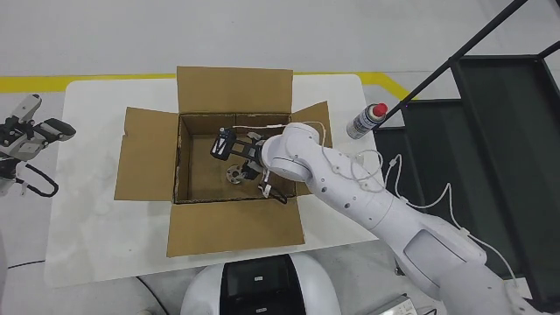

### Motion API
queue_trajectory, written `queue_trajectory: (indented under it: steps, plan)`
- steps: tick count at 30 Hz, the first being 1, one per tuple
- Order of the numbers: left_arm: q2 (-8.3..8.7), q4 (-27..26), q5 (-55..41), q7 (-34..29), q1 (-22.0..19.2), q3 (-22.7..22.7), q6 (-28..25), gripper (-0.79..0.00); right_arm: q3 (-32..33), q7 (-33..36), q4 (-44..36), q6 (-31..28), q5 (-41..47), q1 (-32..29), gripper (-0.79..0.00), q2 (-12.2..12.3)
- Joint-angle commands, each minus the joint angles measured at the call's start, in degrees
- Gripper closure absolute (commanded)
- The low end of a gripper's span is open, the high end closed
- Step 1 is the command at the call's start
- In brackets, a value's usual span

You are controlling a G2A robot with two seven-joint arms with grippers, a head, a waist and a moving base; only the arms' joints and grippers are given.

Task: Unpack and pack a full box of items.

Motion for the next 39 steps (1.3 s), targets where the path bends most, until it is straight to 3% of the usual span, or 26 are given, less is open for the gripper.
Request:
queue_trajectory:
  steps: [1,34,39]
  plan:
    - [0.00,0.0,0.0,0.0,0.0,0.0,0.0,-0.785,0.0,0.0,-0.1,0.0,0.0,0.0,-0.785,0.0]
    - [0.00,0.0,0.0,0.0,0.0,0.0,0.0,-0.785,0.0,0.0,-0.1,0.0,0.0,0.0,-0.785,0.0]
    - [0.00,0.0,0.0,0.0,0.0,0.0,0.0,-0.785,-3.0,-1.8,3.1,-4.4,-3.1,1.9,-0.785,-0.9]
